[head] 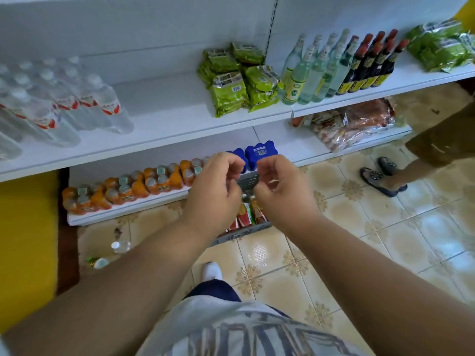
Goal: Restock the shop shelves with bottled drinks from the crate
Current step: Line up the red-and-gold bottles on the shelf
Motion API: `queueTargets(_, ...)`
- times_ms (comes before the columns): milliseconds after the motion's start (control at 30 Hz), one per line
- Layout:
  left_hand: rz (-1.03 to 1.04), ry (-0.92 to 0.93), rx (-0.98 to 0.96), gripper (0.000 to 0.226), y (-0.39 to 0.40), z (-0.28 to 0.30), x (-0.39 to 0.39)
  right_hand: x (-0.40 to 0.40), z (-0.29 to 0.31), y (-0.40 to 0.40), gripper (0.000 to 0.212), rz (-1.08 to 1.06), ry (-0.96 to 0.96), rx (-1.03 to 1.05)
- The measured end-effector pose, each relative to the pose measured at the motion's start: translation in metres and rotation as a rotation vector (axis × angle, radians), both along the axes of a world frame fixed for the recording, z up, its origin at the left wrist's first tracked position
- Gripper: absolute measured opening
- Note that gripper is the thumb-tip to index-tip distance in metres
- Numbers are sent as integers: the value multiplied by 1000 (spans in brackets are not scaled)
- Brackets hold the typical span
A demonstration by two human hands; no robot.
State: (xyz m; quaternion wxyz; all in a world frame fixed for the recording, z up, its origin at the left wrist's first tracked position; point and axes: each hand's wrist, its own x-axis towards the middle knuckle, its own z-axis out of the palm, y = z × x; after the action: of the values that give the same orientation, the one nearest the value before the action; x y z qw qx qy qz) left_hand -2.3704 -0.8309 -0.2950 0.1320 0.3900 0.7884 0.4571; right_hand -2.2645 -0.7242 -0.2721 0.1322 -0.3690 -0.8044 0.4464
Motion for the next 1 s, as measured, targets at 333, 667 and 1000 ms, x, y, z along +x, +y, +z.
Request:
queueTargets(333, 24, -118, -94, 44, 67, -70, -78, -66, -83, 69, 29, -14, -62, -88)
queueTargets(667, 440, -474, -245, 41, 117, -334, -92, -123, -349, 120, 19, 73, -270, -237)
queueTargets(1000, 590, -760, -580, 15, 137, -587, -67, -111, -615, 155, 50, 115, -659, -272)
